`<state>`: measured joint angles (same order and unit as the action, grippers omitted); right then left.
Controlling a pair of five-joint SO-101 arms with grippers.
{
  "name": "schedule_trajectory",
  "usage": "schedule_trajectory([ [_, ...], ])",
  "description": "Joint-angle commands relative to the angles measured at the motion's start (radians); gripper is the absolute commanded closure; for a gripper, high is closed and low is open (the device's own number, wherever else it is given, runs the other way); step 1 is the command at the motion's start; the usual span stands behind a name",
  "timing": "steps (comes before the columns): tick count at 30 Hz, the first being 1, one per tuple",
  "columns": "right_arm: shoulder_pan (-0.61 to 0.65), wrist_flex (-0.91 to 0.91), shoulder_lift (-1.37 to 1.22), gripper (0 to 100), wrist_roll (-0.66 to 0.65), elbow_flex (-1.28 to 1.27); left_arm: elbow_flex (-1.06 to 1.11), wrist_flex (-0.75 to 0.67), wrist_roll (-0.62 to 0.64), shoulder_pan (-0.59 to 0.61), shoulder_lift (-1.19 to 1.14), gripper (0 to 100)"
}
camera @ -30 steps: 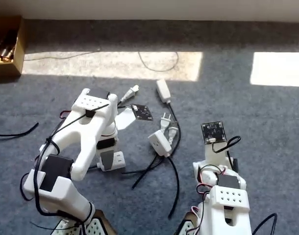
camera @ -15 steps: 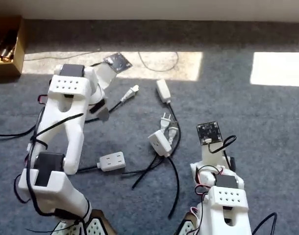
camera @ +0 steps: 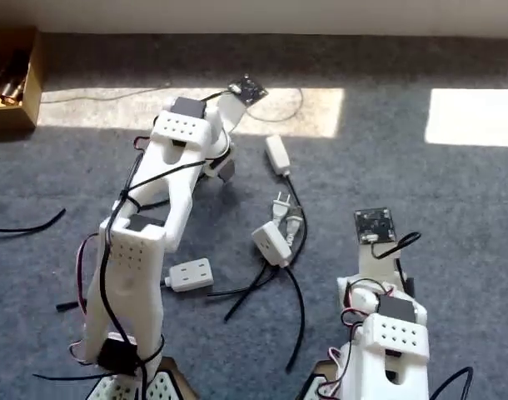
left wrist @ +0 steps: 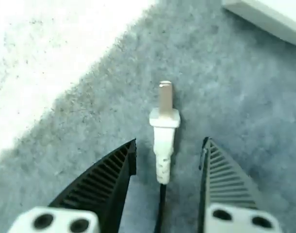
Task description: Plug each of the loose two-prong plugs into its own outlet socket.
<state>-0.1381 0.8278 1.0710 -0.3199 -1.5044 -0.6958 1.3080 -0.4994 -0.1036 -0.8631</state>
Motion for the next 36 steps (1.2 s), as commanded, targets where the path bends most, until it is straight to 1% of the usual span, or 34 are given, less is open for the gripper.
schedule_trajectory([
  [1,-0.019,0.107,0.016,63.8,-0.012,0.104,-0.260,0.083,0.008,0.028,-0.133,77],
  [3,-0.024,0.136,0.016,63.8,-0.017,0.124,-0.390,0.146,0.006,0.033,-0.205,79],
  [4,-0.027,0.150,0.016,63.8,-0.017,0.133,-0.453,0.175,0.006,0.031,-0.236,83],
  [7,-0.045,0.191,0.016,63.8,-0.018,0.151,-0.628,0.284,0.005,0.013,-0.308,100],
  [8,-0.061,0.196,0.016,63.8,-0.018,0.160,-0.677,0.328,-0.002,0.004,-0.325,98],
  [11,-0.124,0.219,0.016,63.8,-0.020,0.203,-0.797,0.448,-0.051,-0.024,-0.358,100],
  [12,-0.150,0.237,0.016,63.8,-0.026,0.225,-0.816,0.468,-0.041,-0.030,-0.360,100],
  [16,-0.268,0.329,0.016,63.8,-0.107,0.340,-0.802,0.474,-0.025,-0.025,-0.298,100],
  [19,-0.357,0.357,0.016,63.8,-0.118,0.395,-0.653,0.476,-0.026,-0.065,-0.186,100],
  [21,-0.386,0.358,0.016,63.8,-0.124,0.410,-0.483,0.476,-0.046,-0.119,-0.081,100],
  [26,-0.404,0.343,0.016,63.8,-0.117,0.349,-0.042,0.474,-0.172,-0.343,0.260,100],
  [28,-0.415,0.303,0.016,63.8,-0.117,0.314,0.107,0.473,-0.213,-0.435,0.398,100],
  [29,-0.441,0.277,0.016,63.8,-0.117,0.295,0.170,0.473,-0.227,-0.483,0.461,100],
  [33,-0.558,0.170,0.016,63.8,-0.123,0.248,0.329,0.448,-0.252,-0.625,0.647,100],
  [36,-0.607,0.157,0.016,63.8,-0.126,0.246,0.351,0.385,-0.227,-0.651,0.690,100],
])
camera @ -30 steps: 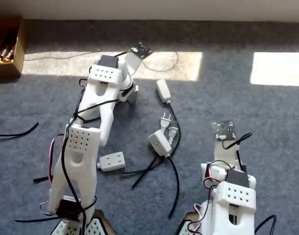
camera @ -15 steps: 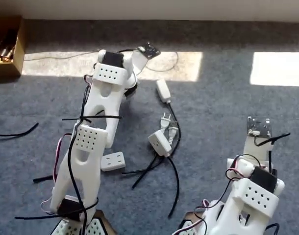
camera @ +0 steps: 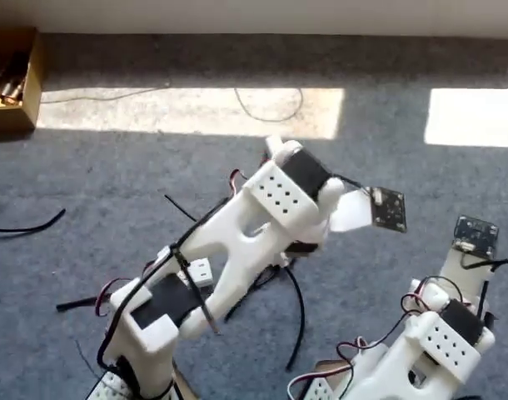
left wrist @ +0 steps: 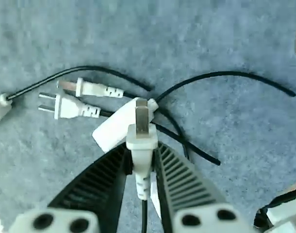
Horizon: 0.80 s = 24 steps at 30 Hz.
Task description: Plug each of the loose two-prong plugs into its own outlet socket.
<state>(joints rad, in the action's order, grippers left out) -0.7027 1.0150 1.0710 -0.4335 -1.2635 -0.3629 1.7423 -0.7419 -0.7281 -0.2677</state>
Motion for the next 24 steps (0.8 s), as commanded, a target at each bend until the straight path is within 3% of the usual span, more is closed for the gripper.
schedule_trajectory([
  [1,-0.042,-0.030,0.016,63.8,-0.012,0.005,0.016,-0.069,0.023,-0.028,0.096,100],
  [4,-0.041,-0.030,0.016,63.8,-0.012,0.002,0.016,-0.104,0.026,-0.028,0.096,96],
  [10,0.007,-0.030,0.016,63.8,-0.012,-0.036,0.004,-0.172,0.106,-0.022,0.107,76],
  [15,0.018,-0.033,0.016,63.8,-0.072,-0.064,-0.054,-0.170,0.109,0.012,0.107,79],
  [20,0.048,-0.028,0.016,63.8,-0.075,-0.064,-0.134,-0.107,0.195,0.209,0.099,83],
  [24,0.252,0.048,0.008,63.8,-0.044,-0.048,-0.145,0.009,0.396,0.444,0.105,83],
])
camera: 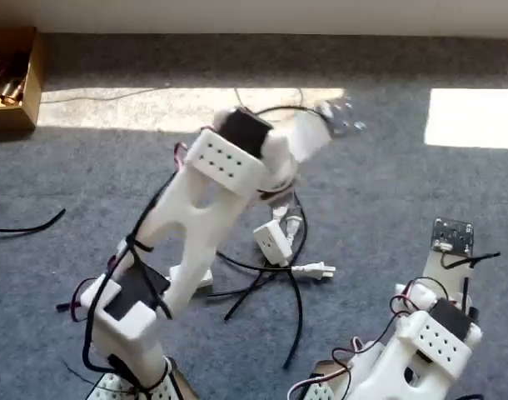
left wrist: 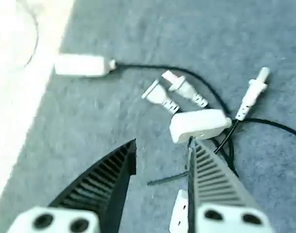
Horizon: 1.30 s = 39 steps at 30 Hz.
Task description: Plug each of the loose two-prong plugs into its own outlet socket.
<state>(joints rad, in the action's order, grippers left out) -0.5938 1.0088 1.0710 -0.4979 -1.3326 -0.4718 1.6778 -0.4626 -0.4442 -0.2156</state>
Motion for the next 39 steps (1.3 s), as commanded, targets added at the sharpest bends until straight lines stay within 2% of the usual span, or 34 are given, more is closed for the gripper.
schedule_trajectory([
  [1,0.213,0.096,0.008,63.8,0.061,0.054,-0.027,0.094,0.161,0.223,0.054,83],
  [3,0.360,0.188,0.007,63.8,0.138,0.139,0.018,0.097,0.227,0.364,0.056,83],
  [5,0.472,0.229,0.005,63.8,0.152,0.211,0.067,0.084,0.245,0.490,0.045,83],
  [9,0.670,0.325,-0.015,63.8,0.160,0.344,0.298,-0.060,0.241,0.639,0.053,83],
  [11,0.786,0.351,-0.067,63.8,0.143,0.394,0.432,-0.157,0.235,0.668,0.054,83],
  [15,0.944,0.357,-0.220,63.8,0.071,0.470,0.693,-0.353,0.137,0.673,0.054,83],
  [21,1.122,0.487,-0.329,63.8,-0.212,0.573,0.909,-0.614,0.130,0.727,0.054,83],
  [26,1.178,0.562,-0.315,63.8,-0.545,0.587,0.967,-0.778,0.147,0.845,0.045,83],
  [29,1.142,0.547,-0.332,63.8,-0.680,0.584,0.987,-0.795,0.242,0.863,0.053,83],
  [34,1.082,0.426,-0.415,64.9,-0.733,0.582,0.977,-0.795,0.250,0.860,0.045,83],
  [39,1.090,0.334,-0.484,77.8,-0.790,0.527,0.978,-0.795,0.250,0.858,0.045,83],
])
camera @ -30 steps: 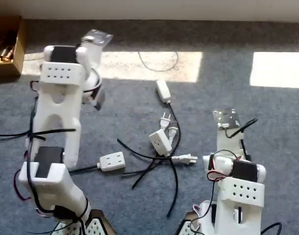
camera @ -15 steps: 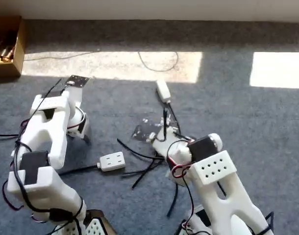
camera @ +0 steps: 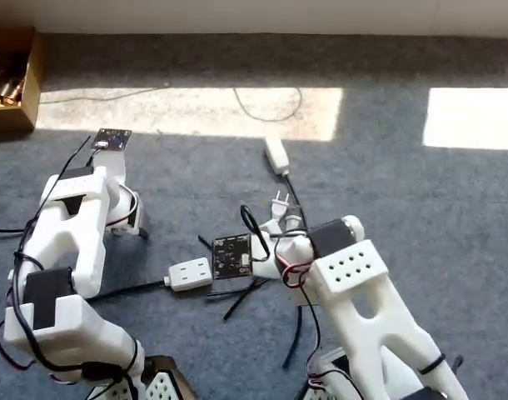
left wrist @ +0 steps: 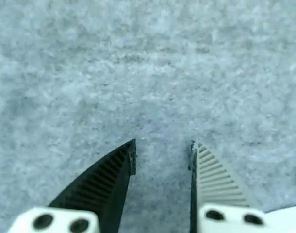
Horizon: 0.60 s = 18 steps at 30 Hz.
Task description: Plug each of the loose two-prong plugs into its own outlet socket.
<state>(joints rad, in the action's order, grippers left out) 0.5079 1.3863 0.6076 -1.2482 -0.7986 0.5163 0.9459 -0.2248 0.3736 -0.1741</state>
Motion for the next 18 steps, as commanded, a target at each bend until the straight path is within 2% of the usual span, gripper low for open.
schedule_trajectory([
  [1,-0.012,-0.059,-0.021,79.7,-0.044,-0.039,-0.010,-0.063,0.012,0.041,0.004,83],
  [8,-0.016,-0.251,0.041,81.8,-0.041,-0.260,-0.010,-0.063,0.012,0.039,0.002,83],
  [18,-0.019,-0.278,0.166,81.8,-0.043,-0.282,-0.008,-0.063,0.012,0.030,0.002,83],
])
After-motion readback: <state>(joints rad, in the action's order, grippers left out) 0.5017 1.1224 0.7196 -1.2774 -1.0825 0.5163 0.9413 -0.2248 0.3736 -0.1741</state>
